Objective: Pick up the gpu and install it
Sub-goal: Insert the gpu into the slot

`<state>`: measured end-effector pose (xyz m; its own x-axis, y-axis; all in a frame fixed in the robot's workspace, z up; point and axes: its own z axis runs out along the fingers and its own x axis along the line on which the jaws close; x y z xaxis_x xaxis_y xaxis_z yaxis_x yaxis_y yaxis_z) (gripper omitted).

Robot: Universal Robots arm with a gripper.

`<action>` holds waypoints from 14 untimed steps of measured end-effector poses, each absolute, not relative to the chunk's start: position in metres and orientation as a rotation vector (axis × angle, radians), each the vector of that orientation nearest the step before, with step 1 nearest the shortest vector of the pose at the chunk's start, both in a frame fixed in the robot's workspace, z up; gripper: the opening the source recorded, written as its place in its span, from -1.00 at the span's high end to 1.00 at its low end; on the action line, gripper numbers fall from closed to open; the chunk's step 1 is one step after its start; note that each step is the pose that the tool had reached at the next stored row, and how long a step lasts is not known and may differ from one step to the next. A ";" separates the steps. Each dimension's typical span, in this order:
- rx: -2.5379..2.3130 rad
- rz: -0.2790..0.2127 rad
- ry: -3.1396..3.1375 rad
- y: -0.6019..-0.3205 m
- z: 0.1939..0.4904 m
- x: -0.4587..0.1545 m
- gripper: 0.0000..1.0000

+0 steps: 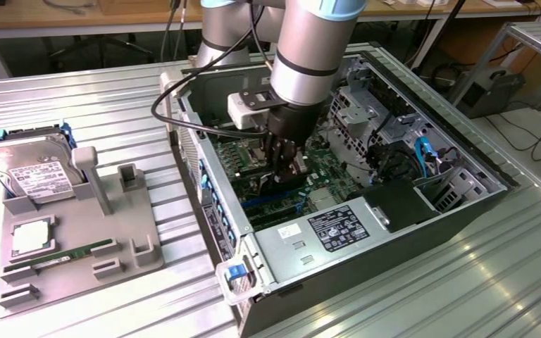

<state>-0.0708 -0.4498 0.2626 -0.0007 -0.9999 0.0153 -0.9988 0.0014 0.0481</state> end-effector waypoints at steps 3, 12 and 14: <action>2.183 -0.036 -2.197 -0.450 0.261 -0.071 0.47; 2.180 -0.037 -2.200 -0.449 0.257 -0.072 0.47; 2.180 -0.037 -2.200 -0.449 0.257 -0.072 0.47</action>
<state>-0.0722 -0.4495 0.2570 -0.0087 -0.9998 0.0150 -0.9988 0.0094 0.0481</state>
